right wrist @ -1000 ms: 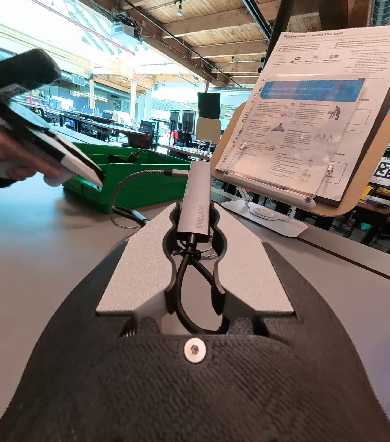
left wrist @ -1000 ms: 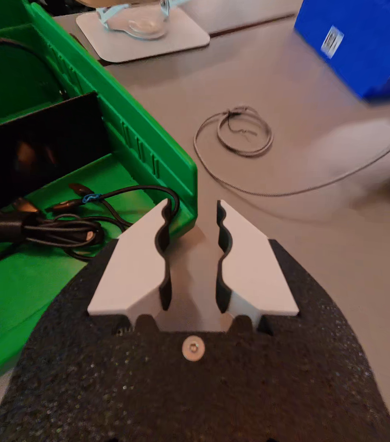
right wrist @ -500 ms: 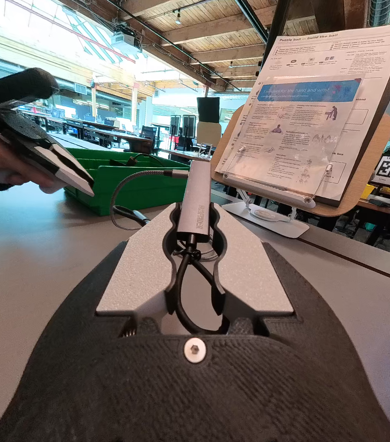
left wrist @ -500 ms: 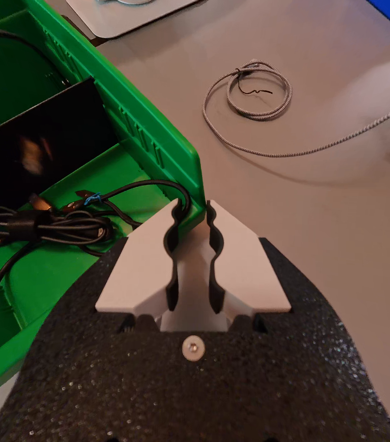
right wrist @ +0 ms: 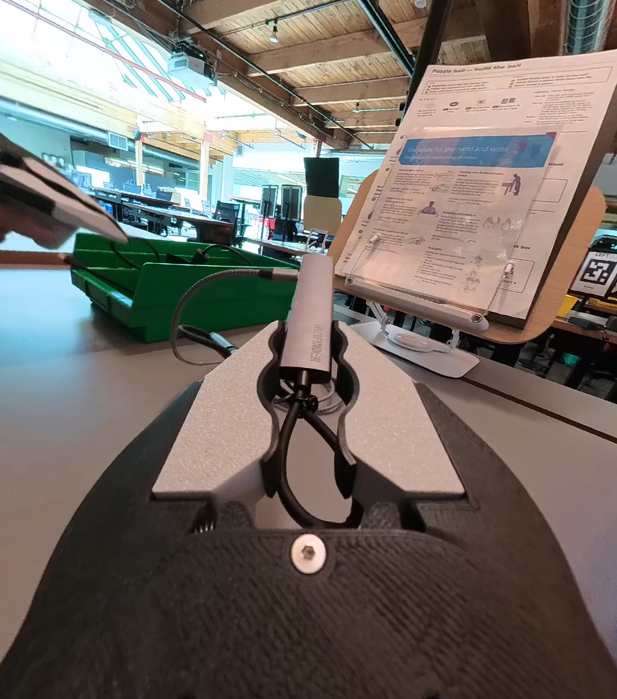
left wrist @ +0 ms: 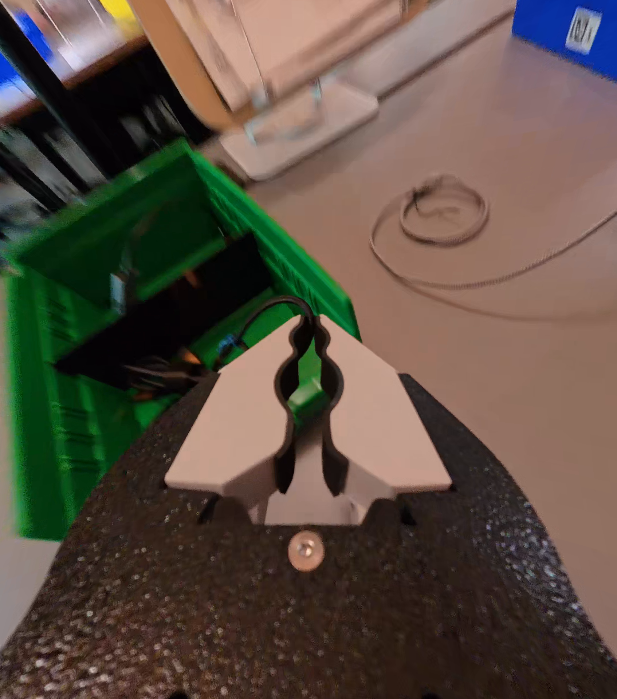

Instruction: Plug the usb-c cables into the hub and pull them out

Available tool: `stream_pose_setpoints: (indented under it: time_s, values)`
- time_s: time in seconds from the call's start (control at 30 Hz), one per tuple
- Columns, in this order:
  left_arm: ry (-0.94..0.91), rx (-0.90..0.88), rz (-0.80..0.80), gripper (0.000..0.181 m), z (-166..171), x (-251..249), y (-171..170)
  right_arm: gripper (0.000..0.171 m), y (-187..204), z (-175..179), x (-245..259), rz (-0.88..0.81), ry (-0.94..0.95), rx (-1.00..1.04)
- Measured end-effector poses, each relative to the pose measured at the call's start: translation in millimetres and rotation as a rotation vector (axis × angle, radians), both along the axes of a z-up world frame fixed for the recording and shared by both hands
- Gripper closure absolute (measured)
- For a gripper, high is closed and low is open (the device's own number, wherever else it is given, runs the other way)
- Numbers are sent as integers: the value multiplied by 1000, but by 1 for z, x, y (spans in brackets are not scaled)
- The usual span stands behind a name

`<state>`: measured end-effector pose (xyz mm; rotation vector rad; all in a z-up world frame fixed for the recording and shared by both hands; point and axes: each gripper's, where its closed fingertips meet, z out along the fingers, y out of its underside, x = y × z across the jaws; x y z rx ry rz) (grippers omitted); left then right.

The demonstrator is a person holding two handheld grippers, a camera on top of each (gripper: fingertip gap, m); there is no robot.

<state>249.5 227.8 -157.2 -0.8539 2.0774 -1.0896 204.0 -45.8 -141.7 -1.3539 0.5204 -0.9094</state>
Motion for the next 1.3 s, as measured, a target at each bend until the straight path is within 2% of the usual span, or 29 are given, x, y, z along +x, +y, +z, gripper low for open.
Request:
stream_pose_setpoints:
  time_s: [0.03, 0.13, 0.23, 0.33, 0.43, 0.6, 0.73, 0.83, 0.93, 1.0, 1.1, 1.2, 1.27, 1.3]
  values:
    - [-95, -3, 9, 179, 22, -2, -4, 148, -3, 1, 1, -9, 2, 13]
    - [-376, -42, -78, 180, 86, -28, -42, 148, -13, 4, 5, -45, 6, 64]
    - [-502, -97, -351, 180, 110, -74, -112, 148, -31, 7, 10, -123, -3, 96]
    - [-451, -42, -652, 180, 77, -107, -169, 148, -52, 12, 13, -208, -15, 153]
    - [-314, 95, -852, 180, 17, -119, -191, 148, -70, 11, 17, -300, -6, 164]
    - [-50, 179, -1063, 180, -49, -139, -188, 148, -70, 6, 20, -311, 4, 116]
    - [138, 228, -1132, 180, -69, -154, -165, 148, -61, 4, 20, -290, -4, 61]
    - [290, 228, -1119, 180, -78, -160, -144, 148, -56, 3, 19, -279, -13, 27]
    - [390, 216, -1059, 162, -79, -161, -132, 148, -57, 3, 20, -276, -10, 34]
    - [393, 175, -986, 150, -70, -154, -136, 148, -58, 4, 20, -277, -9, 41]
    - [383, 92, -719, 147, -53, -119, -151, 148, -56, 3, 19, -275, -12, 31]
    - [417, -88, -359, 147, -44, -75, -165, 148, -54, 3, 19, -273, -16, 18]
    - [403, -60, -262, 149, -58, -62, -170, 148, -54, 3, 19, -271, -18, 14]
    - [391, 25, -243, 151, -71, -61, -168, 148, -54, 3, 19, -271, -18, 15]
